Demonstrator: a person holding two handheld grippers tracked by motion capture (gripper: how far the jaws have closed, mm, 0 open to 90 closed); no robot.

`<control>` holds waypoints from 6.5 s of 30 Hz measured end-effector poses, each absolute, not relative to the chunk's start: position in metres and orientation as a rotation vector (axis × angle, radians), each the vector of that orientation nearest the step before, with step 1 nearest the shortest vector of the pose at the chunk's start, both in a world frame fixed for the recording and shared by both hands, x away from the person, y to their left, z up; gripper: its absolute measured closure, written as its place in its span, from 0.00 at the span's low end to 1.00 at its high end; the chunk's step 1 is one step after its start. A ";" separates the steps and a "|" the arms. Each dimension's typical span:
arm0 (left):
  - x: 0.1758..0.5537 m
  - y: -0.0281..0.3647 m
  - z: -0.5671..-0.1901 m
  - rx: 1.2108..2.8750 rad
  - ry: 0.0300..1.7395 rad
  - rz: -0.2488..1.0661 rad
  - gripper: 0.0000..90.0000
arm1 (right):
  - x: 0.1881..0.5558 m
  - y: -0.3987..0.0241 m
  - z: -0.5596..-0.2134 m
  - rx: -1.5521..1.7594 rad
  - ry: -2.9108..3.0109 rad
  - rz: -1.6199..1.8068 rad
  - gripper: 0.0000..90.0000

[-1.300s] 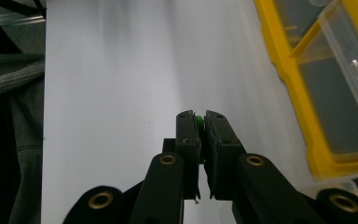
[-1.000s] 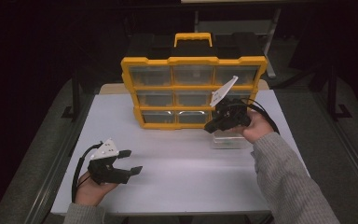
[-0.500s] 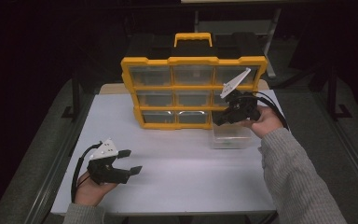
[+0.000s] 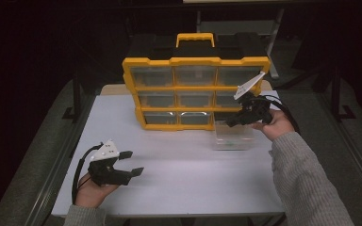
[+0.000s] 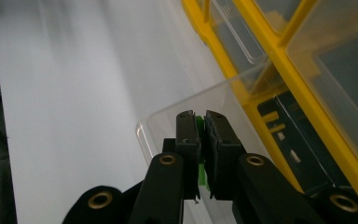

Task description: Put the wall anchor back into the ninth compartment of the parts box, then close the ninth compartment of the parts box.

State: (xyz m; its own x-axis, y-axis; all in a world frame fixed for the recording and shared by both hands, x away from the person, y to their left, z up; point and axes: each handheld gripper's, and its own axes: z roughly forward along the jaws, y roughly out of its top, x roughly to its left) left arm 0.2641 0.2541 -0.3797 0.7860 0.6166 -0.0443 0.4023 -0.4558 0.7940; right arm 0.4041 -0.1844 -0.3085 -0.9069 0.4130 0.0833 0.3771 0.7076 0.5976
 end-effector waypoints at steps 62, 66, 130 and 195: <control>0.267 0.259 -0.381 2.098 0.768 0.306 0.29 | 0.399 -0.205 -0.335 0.835 2.820 1.041 0.76; 0.267 0.260 -0.382 2.098 0.768 0.306 0.29 | 0.397 -0.204 -0.333 0.823 2.824 1.042 0.73; 0.268 0.257 -0.386 2.101 0.778 0.293 0.27 | 0.336 -0.187 -0.330 0.614 2.847 1.082 0.72; 0.270 0.256 -0.388 2.095 0.778 0.295 0.27 | 0.364 -0.179 -0.370 0.678 2.767 0.820 0.99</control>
State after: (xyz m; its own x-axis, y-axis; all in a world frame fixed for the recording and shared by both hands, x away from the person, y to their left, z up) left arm 0.2700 0.2563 -0.3877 0.7776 0.6250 -0.0691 0.4221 -0.4373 0.7941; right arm 0.3635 -0.1792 -0.3703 -0.8804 0.4725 -0.0392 0.3749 0.7443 0.5527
